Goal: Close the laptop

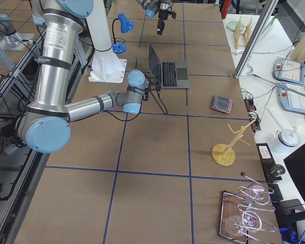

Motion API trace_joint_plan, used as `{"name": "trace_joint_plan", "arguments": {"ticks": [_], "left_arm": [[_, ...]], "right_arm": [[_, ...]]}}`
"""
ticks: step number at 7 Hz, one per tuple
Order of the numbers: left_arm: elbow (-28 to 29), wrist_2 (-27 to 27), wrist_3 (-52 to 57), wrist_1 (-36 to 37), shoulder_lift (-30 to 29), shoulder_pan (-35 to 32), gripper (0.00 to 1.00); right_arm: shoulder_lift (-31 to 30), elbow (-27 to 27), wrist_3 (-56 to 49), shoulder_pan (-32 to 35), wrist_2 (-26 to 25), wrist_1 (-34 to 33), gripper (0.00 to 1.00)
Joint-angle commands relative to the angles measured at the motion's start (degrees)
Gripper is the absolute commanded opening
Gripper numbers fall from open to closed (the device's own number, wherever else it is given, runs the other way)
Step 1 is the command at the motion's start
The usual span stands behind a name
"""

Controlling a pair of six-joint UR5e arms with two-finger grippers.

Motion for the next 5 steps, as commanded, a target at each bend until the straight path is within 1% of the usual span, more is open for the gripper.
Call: {"name": "trace_joint_plan", "arguments": {"ticks": [1, 2, 3, 4, 5], "left_arm": [[-2.4, 1.5, -4.7, -0.2, -0.4, 5.2, 0.27], [-2.5, 1.5, -4.5, -0.2, -0.3, 5.5, 0.04], [-2.6, 1.5, -4.5, -0.2, -1.0, 7.0, 0.02], [-2.6, 1.5, -4.7, -0.2, -1.6, 8.0, 0.02], [-3.0, 1.5, -4.7, -0.2, -1.7, 8.7, 0.02]], "right_arm": [[-2.3, 2.1, 0.2, -6.7, -5.0, 0.2, 0.32], [-2.7, 2.9, 0.2, -9.2, -6.8, 0.2, 0.18], [-2.6, 4.0, 0.2, -15.1, -13.4, 0.2, 0.07], [-2.6, 4.2, 0.2, -20.0, -19.5, 0.2, 0.03], [-2.5, 4.9, 0.2, -24.0, -24.9, 0.2, 0.02]]}}
